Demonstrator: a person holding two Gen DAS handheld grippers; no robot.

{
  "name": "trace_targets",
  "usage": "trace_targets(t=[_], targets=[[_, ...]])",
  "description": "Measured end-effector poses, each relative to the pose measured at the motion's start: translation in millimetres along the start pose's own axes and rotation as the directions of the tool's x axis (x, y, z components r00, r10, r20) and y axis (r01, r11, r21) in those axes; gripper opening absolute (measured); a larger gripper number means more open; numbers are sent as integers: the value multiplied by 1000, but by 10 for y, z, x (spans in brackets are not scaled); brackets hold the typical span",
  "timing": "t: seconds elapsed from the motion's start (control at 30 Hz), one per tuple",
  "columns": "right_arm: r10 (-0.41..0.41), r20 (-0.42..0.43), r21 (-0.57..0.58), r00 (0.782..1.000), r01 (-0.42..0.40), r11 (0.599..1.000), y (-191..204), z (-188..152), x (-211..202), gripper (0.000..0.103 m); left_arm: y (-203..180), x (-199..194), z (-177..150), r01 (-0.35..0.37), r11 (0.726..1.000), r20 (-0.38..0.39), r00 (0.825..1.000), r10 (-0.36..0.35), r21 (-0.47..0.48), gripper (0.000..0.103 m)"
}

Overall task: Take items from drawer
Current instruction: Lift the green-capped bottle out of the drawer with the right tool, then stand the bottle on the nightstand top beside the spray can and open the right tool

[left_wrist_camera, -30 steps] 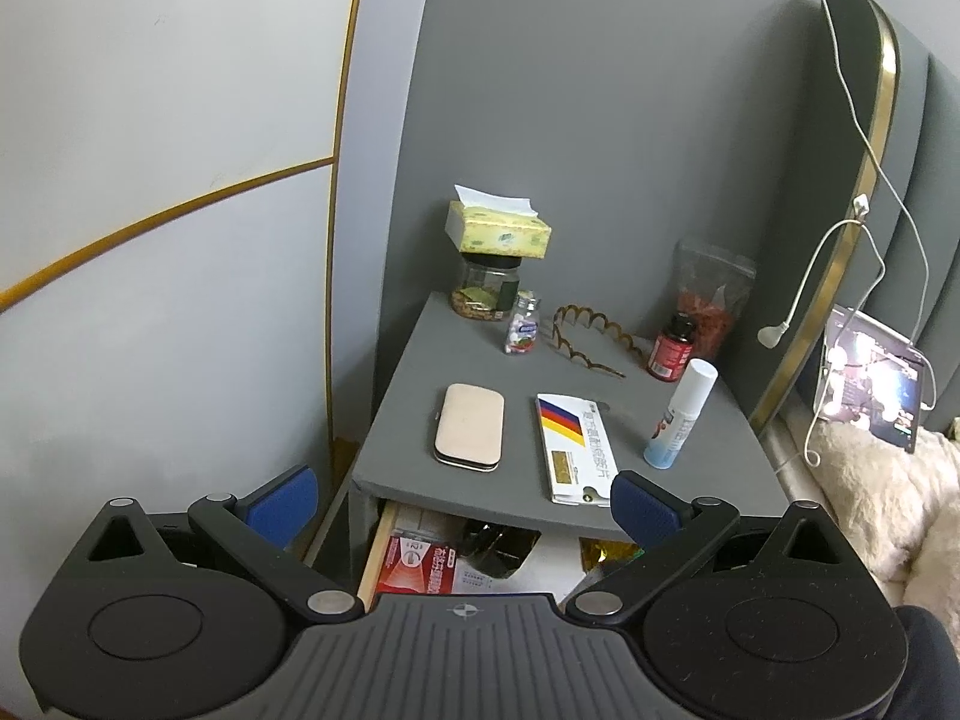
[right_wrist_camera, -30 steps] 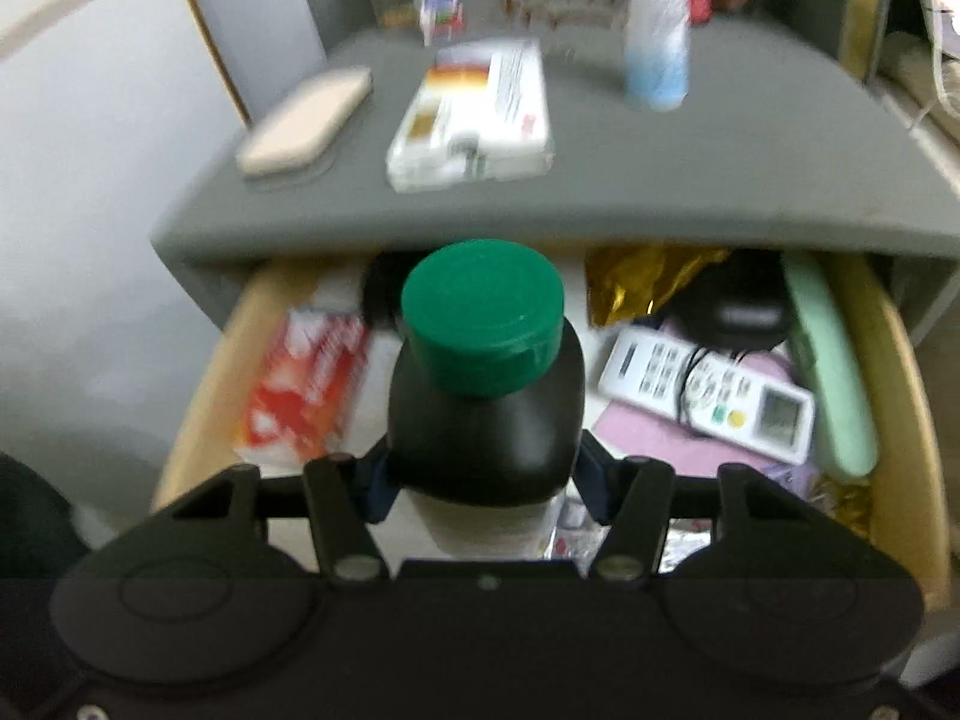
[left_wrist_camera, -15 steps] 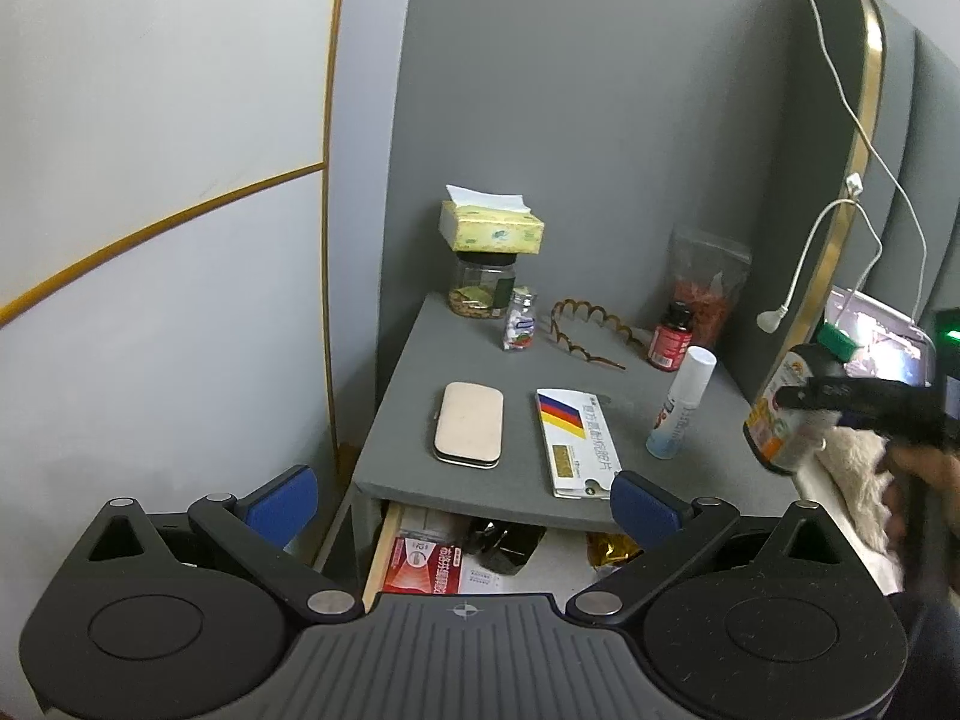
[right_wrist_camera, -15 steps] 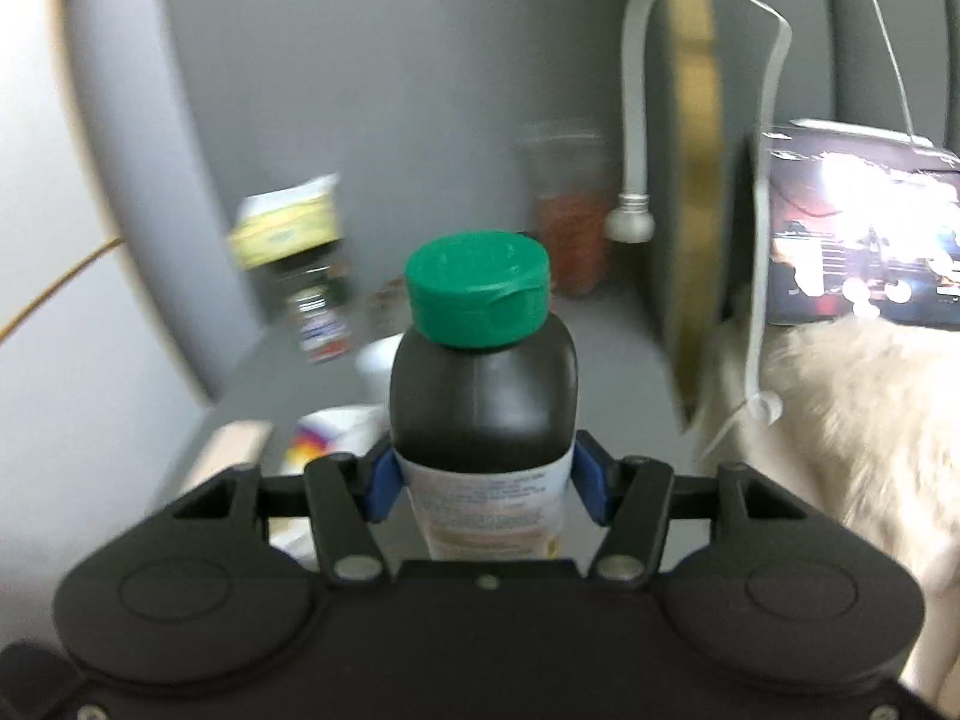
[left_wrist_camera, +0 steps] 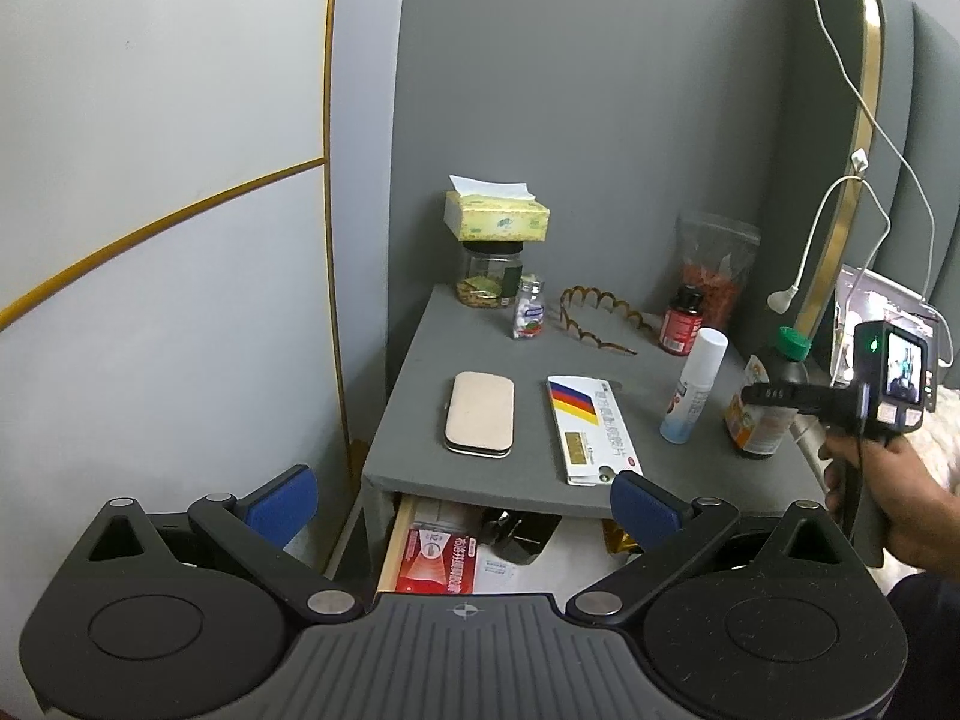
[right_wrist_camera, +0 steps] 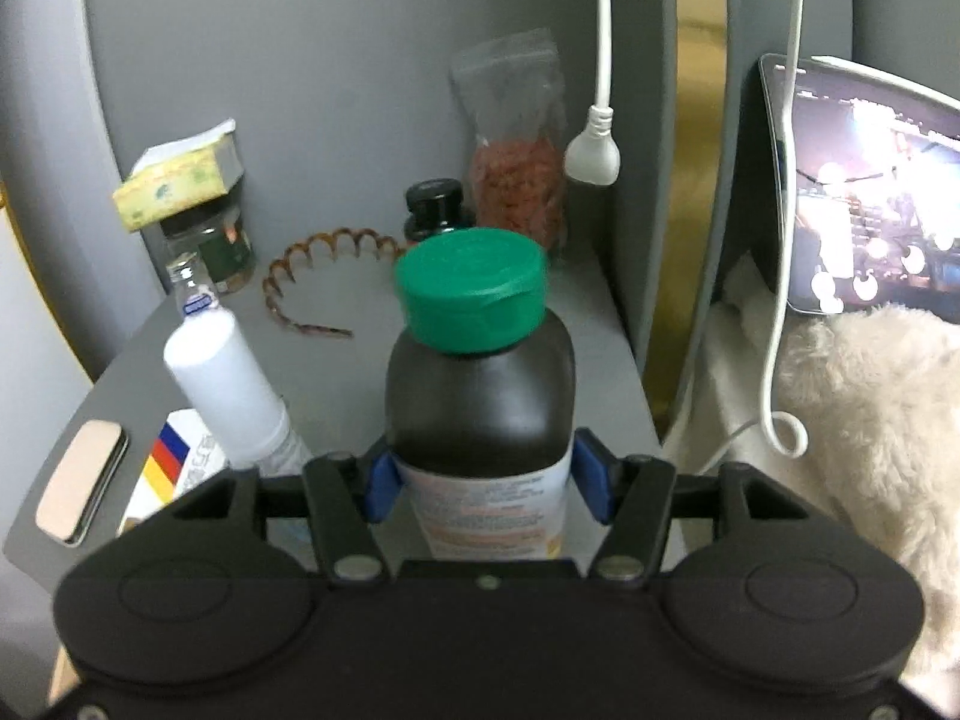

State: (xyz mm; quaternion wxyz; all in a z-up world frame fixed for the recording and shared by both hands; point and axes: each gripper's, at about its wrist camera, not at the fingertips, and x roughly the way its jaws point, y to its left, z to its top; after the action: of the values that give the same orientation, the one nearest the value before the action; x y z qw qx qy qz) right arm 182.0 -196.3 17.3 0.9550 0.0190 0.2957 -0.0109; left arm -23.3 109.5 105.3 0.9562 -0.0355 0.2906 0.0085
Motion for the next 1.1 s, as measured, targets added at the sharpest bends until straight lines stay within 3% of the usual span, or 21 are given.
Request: trace_targets(t=[0.03,0.17,0.37,0.5,0.6,0.73,0.87,0.93,1.0,1.1], targets=[[-13,15,-4,1000,13,1000,20,-7,-13,59,-1,0,0,0,1000,0,1000,0,-1,103],[-59,79,-11,995,60,998,16,85,-258,82,-28,7,-3,1,1000,-9,1000,-1,4,103],[15,80,67,997,-20,998,-129,158,-950,90,-128,1,-38,13,999,-27,1000,-12,47,103],[57,-29,97,998,-54,994,-166,35,-1355,91,-212,-4,-73,15,997,-39,999,-13,72,103],[127,-149,159,981,-103,982,-163,-142,-1645,94,-354,109,-195,17,991,-114,993,-2,134,103],[241,-284,233,928,-177,956,-202,-471,-1879,95,-553,252,-386,35,976,-206,979,11,217,103],[209,-244,174,947,-169,970,-334,-648,-2022,95,-750,333,-539,96,963,-278,960,-23,252,103],[213,-251,209,944,-163,964,-463,-670,-1967,95,-832,386,-601,125,959,-308,950,-43,253,103],[244,-253,253,936,-179,951,-588,-653,-1864,94,-918,479,-693,157,955,-353,934,-61,253,101],[229,-232,244,945,-171,954,-687,-680,-1846,94,-1029,603,-823,200,946,-424,903,-76,256,94]])
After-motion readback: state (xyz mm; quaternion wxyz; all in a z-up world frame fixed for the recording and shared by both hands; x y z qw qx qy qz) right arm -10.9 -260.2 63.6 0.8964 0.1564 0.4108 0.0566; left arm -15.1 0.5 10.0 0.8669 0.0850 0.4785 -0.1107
